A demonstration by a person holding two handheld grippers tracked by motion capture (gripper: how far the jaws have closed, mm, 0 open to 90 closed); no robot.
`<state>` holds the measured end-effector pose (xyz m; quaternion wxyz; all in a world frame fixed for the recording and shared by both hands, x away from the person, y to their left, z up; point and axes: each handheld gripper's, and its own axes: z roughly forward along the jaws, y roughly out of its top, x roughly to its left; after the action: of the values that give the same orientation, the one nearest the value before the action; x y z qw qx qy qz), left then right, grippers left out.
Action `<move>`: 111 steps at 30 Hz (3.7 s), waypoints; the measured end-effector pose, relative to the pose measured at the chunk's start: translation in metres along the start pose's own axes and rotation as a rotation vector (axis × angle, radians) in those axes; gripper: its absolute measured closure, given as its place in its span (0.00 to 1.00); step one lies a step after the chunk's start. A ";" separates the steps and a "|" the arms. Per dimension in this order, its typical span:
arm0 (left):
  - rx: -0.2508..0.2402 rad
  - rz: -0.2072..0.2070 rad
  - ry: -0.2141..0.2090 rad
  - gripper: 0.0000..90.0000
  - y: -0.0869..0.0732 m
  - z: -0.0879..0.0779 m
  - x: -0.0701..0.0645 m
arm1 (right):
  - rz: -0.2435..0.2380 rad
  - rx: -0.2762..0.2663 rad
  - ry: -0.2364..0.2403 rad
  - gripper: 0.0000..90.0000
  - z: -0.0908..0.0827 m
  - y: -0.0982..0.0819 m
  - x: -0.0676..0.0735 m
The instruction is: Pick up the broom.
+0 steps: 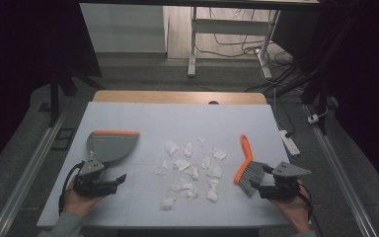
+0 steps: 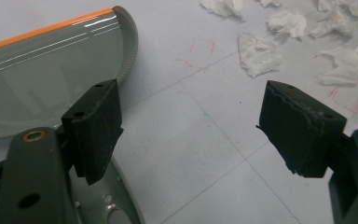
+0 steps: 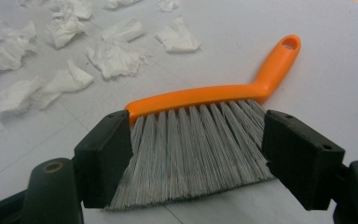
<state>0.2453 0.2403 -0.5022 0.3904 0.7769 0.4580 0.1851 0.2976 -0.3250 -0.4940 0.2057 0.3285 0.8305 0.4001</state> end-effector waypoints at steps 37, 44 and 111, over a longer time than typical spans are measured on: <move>-0.005 0.014 -0.009 0.25 0.004 0.001 -0.005 | 0.102 0.273 -0.112 0.32 0.014 0.069 -0.008; -0.004 0.009 -0.001 0.25 0.003 0.002 -0.005 | 0.207 0.353 -0.117 0.35 0.041 0.087 -0.030; -0.014 0.004 -0.003 0.24 -0.001 0.000 -0.004 | 0.450 0.458 -0.046 0.79 0.068 0.084 -0.066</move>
<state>0.2432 0.2371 -0.5028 0.3960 0.7755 0.4544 0.1880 0.4165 -0.2968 -0.4617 0.0514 0.5504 0.8007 0.2308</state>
